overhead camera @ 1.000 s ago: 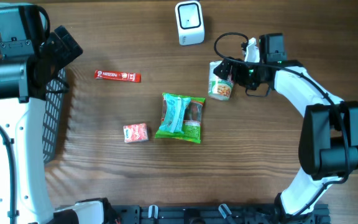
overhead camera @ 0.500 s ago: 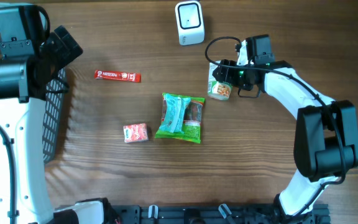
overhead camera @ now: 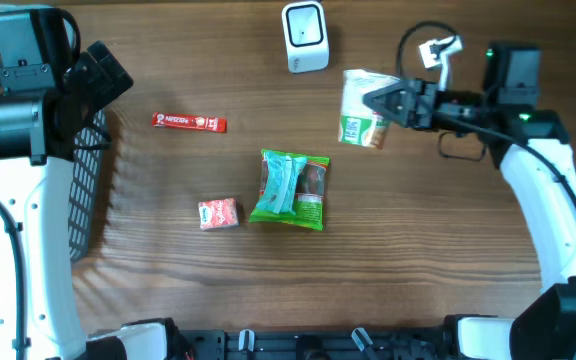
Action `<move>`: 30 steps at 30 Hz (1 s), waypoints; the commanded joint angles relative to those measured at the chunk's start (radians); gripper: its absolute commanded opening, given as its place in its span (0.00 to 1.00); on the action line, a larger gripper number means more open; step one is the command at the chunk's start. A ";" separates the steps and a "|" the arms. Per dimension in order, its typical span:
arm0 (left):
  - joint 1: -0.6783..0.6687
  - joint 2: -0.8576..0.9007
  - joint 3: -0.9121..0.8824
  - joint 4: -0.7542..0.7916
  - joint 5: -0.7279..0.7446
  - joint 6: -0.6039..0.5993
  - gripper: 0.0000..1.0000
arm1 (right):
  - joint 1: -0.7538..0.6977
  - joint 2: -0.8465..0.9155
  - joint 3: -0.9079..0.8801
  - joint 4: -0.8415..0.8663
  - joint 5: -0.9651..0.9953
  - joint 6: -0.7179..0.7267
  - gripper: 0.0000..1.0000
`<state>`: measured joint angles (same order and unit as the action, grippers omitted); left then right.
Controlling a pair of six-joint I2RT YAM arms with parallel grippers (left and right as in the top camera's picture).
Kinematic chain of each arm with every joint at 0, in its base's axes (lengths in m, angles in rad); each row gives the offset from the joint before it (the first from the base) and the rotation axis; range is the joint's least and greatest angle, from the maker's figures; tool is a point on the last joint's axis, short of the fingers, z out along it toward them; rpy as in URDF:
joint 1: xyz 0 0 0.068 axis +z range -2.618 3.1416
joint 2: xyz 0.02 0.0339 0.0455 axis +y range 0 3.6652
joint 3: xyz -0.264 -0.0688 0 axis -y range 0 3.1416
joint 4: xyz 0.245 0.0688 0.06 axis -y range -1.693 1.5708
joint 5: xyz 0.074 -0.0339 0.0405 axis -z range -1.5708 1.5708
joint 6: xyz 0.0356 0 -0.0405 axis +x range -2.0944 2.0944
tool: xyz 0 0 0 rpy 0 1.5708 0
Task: Scan the item barcode
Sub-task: 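Carry the cup noodles to the scanner and hold its base over it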
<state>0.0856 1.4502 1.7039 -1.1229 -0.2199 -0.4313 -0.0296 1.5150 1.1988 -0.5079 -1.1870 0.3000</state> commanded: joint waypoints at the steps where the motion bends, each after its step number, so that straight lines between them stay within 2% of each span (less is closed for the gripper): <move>1: 0.004 -0.004 0.012 0.000 -0.009 0.008 1.00 | -0.007 -0.014 0.005 -0.005 -0.387 -0.045 0.79; 7: 0.004 -0.004 0.012 0.000 -0.010 0.008 1.00 | -0.007 -0.014 0.005 -0.010 -0.419 -0.035 0.79; 10: 0.004 -0.004 0.012 0.000 -0.009 0.008 1.00 | -0.006 -0.014 0.005 -0.050 -0.343 -0.040 0.78; 15: 0.004 -0.004 0.012 0.000 -0.009 0.008 1.00 | 0.074 -0.014 0.005 -0.189 0.109 -0.160 0.78; 17: 0.004 -0.004 0.012 0.000 -0.010 0.008 1.00 | 0.127 -0.014 0.005 -0.209 0.366 -0.151 0.78; 19: 0.004 -0.004 0.012 0.000 -0.010 0.008 1.00 | 0.159 -0.014 0.005 -0.216 0.513 -0.119 0.78; 30: 0.004 -0.004 0.012 0.000 -0.009 0.008 1.00 | 0.162 -0.016 0.064 -0.273 0.582 -0.142 0.76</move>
<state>0.0856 1.4502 1.7039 -1.1229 -0.2199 -0.4313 0.1295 1.5146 1.2186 -0.7761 -0.6304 0.1810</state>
